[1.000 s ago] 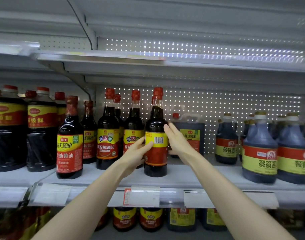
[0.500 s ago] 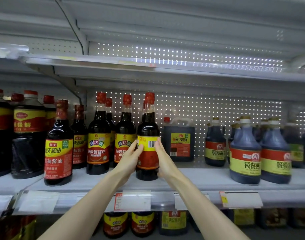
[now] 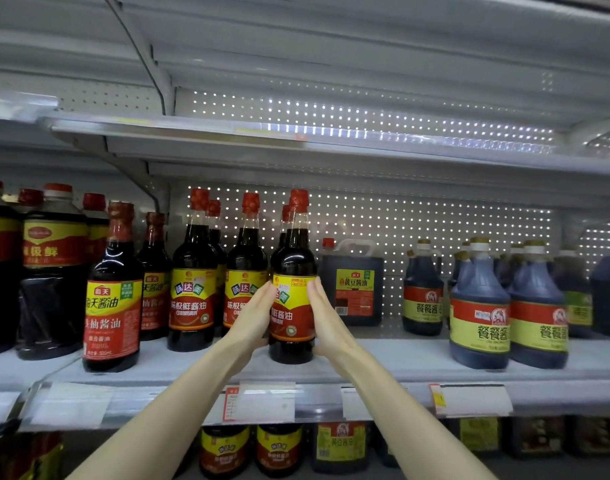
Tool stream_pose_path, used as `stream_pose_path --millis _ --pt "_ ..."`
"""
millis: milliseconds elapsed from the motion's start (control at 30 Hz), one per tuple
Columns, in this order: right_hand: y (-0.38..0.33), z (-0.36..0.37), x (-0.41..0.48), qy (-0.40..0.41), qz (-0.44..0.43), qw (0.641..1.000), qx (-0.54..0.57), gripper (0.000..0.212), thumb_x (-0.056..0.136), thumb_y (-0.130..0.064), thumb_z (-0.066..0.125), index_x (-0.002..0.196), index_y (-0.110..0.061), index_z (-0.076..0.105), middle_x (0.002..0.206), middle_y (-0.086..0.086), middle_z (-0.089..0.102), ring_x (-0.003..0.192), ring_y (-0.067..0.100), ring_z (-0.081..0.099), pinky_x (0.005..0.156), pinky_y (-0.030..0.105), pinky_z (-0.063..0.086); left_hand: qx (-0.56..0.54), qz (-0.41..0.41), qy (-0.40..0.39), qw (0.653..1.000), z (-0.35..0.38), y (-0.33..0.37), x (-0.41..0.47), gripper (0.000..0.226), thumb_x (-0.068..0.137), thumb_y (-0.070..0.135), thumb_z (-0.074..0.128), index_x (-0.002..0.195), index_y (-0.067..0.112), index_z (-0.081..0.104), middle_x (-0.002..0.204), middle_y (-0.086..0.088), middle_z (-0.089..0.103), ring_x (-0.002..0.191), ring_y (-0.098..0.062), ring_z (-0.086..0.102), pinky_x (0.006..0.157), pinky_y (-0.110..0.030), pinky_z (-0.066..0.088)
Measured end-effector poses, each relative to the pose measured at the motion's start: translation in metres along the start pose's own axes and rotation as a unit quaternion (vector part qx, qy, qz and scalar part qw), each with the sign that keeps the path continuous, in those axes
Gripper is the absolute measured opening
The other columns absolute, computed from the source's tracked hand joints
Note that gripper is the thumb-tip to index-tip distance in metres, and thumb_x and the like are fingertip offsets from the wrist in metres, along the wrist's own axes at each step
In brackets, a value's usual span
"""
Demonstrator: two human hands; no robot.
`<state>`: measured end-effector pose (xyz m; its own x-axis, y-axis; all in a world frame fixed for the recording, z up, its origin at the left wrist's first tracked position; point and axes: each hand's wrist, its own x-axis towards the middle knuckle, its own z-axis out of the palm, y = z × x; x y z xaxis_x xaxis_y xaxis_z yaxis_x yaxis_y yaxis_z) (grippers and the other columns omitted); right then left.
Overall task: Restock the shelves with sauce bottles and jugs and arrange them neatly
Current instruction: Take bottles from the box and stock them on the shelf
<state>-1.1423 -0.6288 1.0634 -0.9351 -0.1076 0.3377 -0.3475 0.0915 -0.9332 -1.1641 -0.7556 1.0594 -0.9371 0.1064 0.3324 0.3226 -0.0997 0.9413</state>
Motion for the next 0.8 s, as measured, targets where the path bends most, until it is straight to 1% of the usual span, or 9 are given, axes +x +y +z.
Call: stream_pose_path --millis 167,333,400,467,533,600,633,700,800 --pt "0.005 0.003 0.0 -0.004 -0.005 1.0 0.006 0.065 0.096 -0.064 0.024 0.153 -0.042 0.003 0.157 -0.003 0.028 0.138 0.019 0.035 0.109 0.043 0.031 -0.023 -0.019 0.001 1.0 0.008 0.004 -0.007 0.025 0.1 0.048 0.035 0.12 0.038 0.047 0.107 0.009 0.055 0.095 -0.011 0.052 0.092 -0.042 0.04" --pt "0.008 -0.001 0.002 -0.011 -0.003 1.0 0.013 0.065 0.095 -0.065 0.024 0.153 -0.039 0.011 0.15 -0.001 0.039 0.132 0.017 0.043 0.102 0.037 0.036 0.001 0.014 -0.005 1.0 0.003 0.012 -0.034 0.028 0.102 0.044 0.034 0.124 0.035 0.048 0.099 0.018 0.058 0.084 0.001 0.054 0.063 -0.022 0.045" --pt "0.01 -0.004 0.005 -0.004 -0.004 1.0 0.009 0.063 0.096 -0.063 0.023 0.153 -0.04 0.01 0.149 -0.001 0.041 0.131 0.018 0.044 0.102 0.038 0.037 0.008 0.024 -0.002 1.0 0.003 -0.01 -0.002 0.025 0.101 0.048 0.035 0.118 0.041 0.053 0.098 0.022 0.062 0.085 0.006 0.057 0.064 -0.023 0.048" --pt "0.011 -0.006 0.008 0.009 -0.001 1.0 0.001 0.062 0.097 -0.062 0.023 0.153 -0.04 0.008 0.149 0.0 0.041 0.132 0.019 0.043 0.106 0.04 0.037 0.039 0.063 0.036 0.997 -0.032 -0.102 0.085 0.035 0.093 0.068 0.034 0.113 0.052 0.058 0.117 0.023 0.062 0.096 0.015 0.052 0.08 -0.046 0.054" --pt "0.01 -0.007 0.011 0.015 0.007 1.0 -0.004 0.062 0.098 -0.061 0.023 0.153 -0.039 0.009 0.149 0.001 0.041 0.132 0.02 0.043 0.105 0.04 0.038 0.019 0.06 0.039 0.997 -0.036 -0.154 0.152 0.047 0.083 0.082 0.03 0.113 0.057 0.056 0.138 0.017 0.051 0.098 0.013 0.044 0.093 -0.071 0.037" --pt "0.006 -0.009 0.009 0.007 0.023 1.0 -0.006 0.061 0.098 -0.061 0.022 0.153 -0.036 0.017 0.144 0.001 0.047 0.123 0.016 0.049 0.095 0.033 0.043 0.03 0.056 0.053 0.997 -0.029 -0.111 0.099 0.04 0.094 0.068 0.031 0.111 0.043 0.057 0.121 0.012 0.059 0.096 0.002 0.048 0.088 -0.061 0.044" --pt "0.003 -0.01 0.006 0.003 0.028 1.0 -0.008 0.06 0.099 -0.06 0.022 0.151 -0.033 0.025 0.134 0.0 0.053 0.112 0.011 0.055 0.085 0.028 0.046 0.011 0.047 0.014 0.999 -0.008 -0.052 0.032 0.032 0.099 0.057 0.031 0.115 0.039 0.053 0.113 0.011 0.058 0.095 -0.002 0.05 0.085 -0.05 0.049" --pt "-0.001 -0.012 0.0 -0.009 0.037 0.999 -0.003 0.056 0.1 -0.056 0.022 0.148 -0.029 0.032 0.118 -0.004 0.058 0.094 0.004 0.057 0.071 0.023 0.047 0.027 0.027 0.006 0.999 0.009 0.004 -0.018 0.036 0.103 0.044 0.03 0.133 0.032 0.043 0.114 0.007 0.053 0.096 -0.008 0.051 0.08 -0.034 0.046" --pt "0.0 -0.012 -0.003 -0.018 0.032 0.999 0.002 0.061 0.1 -0.056 0.024 0.155 -0.031 0.013 0.144 0.003 0.045 0.111 0.012 0.049 0.09 0.032 0.04 -0.012 0.051 0.007 0.999 0.014 0.013 -0.025 0.039 0.103 0.04 0.03 0.139 0.029 0.039 0.116 0.005 0.049 0.084 -0.003 0.051 0.068 -0.023 0.044"
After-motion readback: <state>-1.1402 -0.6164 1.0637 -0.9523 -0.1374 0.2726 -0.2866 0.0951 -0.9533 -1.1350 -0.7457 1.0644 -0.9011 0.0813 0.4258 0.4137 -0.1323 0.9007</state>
